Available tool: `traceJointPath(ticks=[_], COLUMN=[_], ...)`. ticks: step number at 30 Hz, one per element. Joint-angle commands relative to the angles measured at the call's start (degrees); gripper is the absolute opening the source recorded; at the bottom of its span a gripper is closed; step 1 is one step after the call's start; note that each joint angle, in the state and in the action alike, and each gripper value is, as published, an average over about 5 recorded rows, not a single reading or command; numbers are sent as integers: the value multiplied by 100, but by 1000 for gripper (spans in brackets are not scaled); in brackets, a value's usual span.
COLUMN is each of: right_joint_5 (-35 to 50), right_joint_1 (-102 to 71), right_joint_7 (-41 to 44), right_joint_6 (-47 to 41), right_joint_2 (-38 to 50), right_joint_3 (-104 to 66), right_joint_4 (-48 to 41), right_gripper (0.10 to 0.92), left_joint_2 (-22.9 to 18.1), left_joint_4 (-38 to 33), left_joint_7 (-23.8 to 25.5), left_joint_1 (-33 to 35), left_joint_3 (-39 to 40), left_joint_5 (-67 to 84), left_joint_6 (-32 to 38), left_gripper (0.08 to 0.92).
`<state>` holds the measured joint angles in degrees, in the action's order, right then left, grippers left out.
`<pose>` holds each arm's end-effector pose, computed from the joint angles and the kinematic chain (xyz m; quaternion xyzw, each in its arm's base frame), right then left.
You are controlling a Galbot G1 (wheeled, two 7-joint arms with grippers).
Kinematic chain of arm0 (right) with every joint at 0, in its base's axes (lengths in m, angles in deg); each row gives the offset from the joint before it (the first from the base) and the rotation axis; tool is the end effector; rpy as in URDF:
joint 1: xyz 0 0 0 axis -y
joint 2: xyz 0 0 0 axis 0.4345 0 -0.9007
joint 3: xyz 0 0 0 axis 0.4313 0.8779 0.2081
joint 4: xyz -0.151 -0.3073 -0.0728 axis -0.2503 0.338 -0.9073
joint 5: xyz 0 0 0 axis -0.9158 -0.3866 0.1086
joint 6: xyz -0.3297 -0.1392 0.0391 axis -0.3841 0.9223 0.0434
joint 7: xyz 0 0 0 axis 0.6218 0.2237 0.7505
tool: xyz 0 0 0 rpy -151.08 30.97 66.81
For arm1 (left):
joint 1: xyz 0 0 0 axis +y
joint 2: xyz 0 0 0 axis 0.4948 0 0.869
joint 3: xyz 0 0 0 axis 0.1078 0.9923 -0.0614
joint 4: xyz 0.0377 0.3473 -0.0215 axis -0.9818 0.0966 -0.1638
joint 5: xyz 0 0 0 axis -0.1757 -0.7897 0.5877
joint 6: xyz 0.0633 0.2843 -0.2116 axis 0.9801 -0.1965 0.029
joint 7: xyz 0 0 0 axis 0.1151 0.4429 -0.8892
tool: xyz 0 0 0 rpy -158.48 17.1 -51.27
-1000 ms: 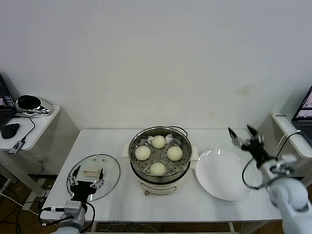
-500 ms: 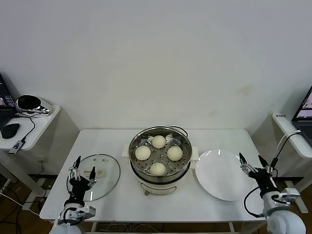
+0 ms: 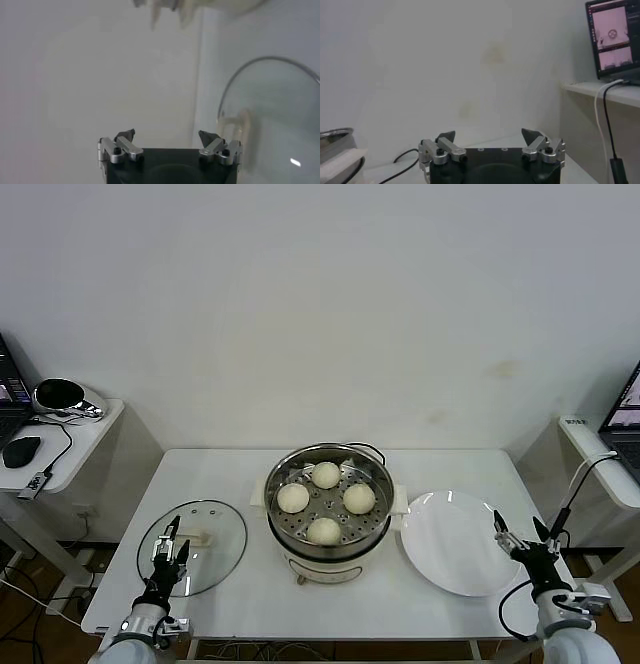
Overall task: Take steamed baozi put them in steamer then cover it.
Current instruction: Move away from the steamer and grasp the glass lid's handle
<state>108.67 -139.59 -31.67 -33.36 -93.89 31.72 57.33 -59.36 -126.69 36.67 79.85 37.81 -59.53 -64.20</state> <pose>0.2261 -0.1893 -0.3362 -0.0385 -0.9924 -0.1106 0.0383 0.2394 0.1368 -0.3999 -0.0370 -0.6891 -0.7229 0.0362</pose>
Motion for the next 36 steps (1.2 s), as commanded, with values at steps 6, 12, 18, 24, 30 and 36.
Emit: traceJointPath(ticks=[6, 12, 18, 24, 30, 36], right_joint_5=[-74, -122, -139, -193, -267, -317], right_joint_1=[-17, -18, -48, -100, -168, -190], right_joint_7=[-18, -20, -23, -24, -21, -15], right_joint_6=[67, 72, 88, 118, 139, 151], right_joint_2=[-170, -175, -185, -227, -251, -288], right_joint_3=[-22, -10, -29, -31, -37, -29], right_joint_4=[-137, -150, -158, -143, -76, -54], right_gripper=[823, 823, 823, 823, 823, 823], left_joint_2=[236, 236, 205, 136, 86, 16], left_joint_4=[980, 1195, 1270, 1316, 1407, 1547], left_joint_7=[-333, -334, -317, -373, -315, -344], left_joint_1=[-662, -851, -897, -1057, -1237, -1342], left_joint_3=[193, 293, 386, 412, 416, 476], left_joint_5=[-540, -546, -543, -517, -445, -398], left_joint_6=[-74, -121, -126, -209, -215, -218], left_gripper=[823, 823, 823, 823, 823, 823])
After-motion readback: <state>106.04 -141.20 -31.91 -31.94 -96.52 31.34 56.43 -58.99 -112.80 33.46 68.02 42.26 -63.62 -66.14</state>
